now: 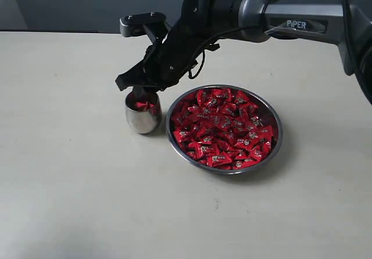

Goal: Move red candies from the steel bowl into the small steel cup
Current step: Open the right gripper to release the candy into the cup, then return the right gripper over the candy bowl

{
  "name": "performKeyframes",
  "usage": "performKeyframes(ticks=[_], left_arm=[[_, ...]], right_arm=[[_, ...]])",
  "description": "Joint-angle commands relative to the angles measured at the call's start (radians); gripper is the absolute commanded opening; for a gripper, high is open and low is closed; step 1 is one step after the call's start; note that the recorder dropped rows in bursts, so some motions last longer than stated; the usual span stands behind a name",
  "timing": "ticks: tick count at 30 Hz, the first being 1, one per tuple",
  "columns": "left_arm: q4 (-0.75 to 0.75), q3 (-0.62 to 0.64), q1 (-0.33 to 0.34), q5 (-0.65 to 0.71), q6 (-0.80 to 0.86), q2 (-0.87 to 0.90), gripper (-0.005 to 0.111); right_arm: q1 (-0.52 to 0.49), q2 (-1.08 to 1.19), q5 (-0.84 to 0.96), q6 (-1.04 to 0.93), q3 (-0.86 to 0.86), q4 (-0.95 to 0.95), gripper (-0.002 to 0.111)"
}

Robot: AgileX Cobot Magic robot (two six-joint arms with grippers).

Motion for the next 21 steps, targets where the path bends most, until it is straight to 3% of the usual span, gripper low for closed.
performKeyframes(ticks=[1, 12, 21], left_arm=[[0.002, 0.005, -0.007, -0.008, -0.001, -0.005, 0.0], [0.002, 0.005, -0.007, -0.008, -0.001, -0.005, 0.0], [0.002, 0.005, -0.007, -0.008, -0.001, -0.005, 0.0]], right_arm=[[-0.001, -0.004, 0.008, -0.011, -0.006, 0.005, 0.034], [-0.003, -0.098, 0.025, -0.015, 0.02, -0.05, 0.034], [-0.029, -0.331, -0.358, -0.015, 0.408, -0.082, 0.034]])
